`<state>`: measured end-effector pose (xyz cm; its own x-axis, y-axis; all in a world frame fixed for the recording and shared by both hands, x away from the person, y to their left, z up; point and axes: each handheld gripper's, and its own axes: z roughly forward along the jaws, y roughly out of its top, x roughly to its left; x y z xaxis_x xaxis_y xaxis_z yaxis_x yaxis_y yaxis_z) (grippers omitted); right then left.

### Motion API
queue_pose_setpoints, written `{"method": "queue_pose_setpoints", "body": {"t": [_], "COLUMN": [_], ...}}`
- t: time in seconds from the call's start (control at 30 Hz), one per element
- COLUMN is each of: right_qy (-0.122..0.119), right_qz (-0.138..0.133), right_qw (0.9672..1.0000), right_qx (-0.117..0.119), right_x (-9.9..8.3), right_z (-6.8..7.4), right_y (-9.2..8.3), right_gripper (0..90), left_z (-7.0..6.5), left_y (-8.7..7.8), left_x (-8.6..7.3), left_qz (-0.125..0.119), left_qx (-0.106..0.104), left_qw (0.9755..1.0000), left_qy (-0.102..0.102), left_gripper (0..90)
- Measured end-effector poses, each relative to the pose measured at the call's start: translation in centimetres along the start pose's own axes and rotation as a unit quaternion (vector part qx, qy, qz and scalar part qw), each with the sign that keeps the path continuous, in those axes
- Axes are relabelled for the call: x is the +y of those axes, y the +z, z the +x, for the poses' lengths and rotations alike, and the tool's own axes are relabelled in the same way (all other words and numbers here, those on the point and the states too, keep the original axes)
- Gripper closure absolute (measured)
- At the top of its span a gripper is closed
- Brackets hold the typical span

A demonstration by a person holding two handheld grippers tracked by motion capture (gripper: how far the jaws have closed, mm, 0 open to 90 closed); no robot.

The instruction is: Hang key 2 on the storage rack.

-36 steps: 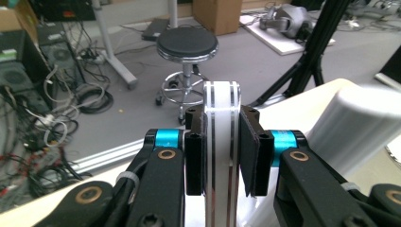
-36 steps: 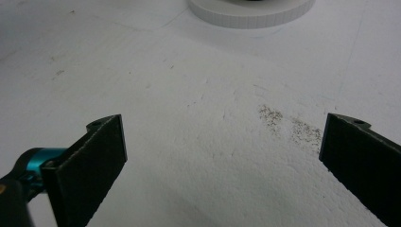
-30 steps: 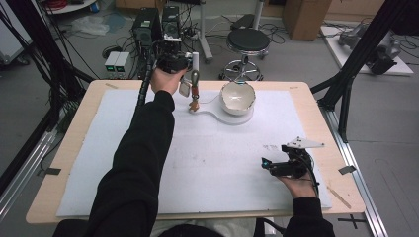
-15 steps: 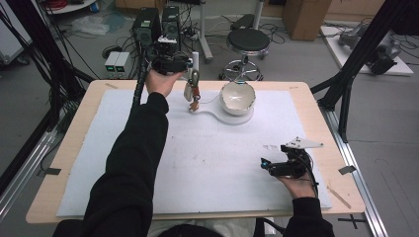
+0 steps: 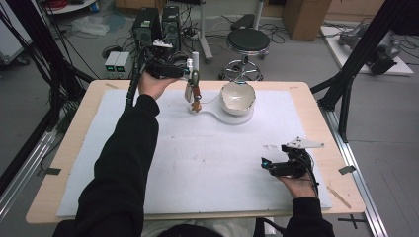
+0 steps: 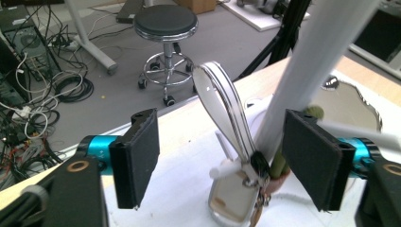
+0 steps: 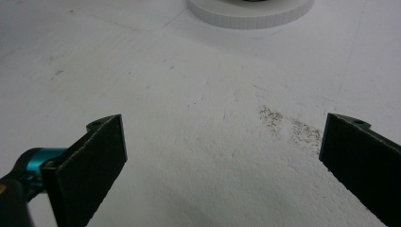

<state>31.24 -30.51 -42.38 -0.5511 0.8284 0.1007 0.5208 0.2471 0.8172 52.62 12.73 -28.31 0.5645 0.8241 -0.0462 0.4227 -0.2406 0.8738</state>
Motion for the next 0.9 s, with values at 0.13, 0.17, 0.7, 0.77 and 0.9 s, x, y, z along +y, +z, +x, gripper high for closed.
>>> {"method": "queue_pose_setpoints", "body": {"t": [0.13, 0.17, 0.7, 0.77, 0.9], "right_qy": [0.000, -0.001, 0.000, 0.000, 0.000], "right_qz": [0.001, 0.001, 0.001, 0.000, 0.002], "right_qw": [1.0000, 1.0000, 1.0000, 1.0000, 1.0000], "right_qx": [0.002, 0.001, 0.001, 0.000, 0.001], "right_x": [0.0, 0.0, 0.0, 0.0, 0.0], "right_z": [0.1, 0.1, 0.2, 0.2, 0.2], "right_y": [0.1, 0.1, 0.0, 0.0, 0.0], "right_gripper": [0.6, 0.6, 0.6, 0.6, 0.6], "left_z": [0.4, 0.5, 1.4, 1.5, 1.9], "left_y": [-0.4, -0.5, -2.5, -2.7, -3.6], "left_x": [-0.7, -0.8, -4.5, -4.7, -5.7], "left_qz": [0.026, 0.035, 0.044, 0.044, 0.045], "left_qx": [-0.027, -0.032, -0.073, -0.073, -0.073], "left_qw": [0.9992, 0.9987, 0.9963, 0.9963, 0.9960], "left_qy": [0.014, 0.017, -0.009, -0.011, -0.026], "left_gripper": [13.8, 11.6, 6.1, 6.1, 1.8]}}
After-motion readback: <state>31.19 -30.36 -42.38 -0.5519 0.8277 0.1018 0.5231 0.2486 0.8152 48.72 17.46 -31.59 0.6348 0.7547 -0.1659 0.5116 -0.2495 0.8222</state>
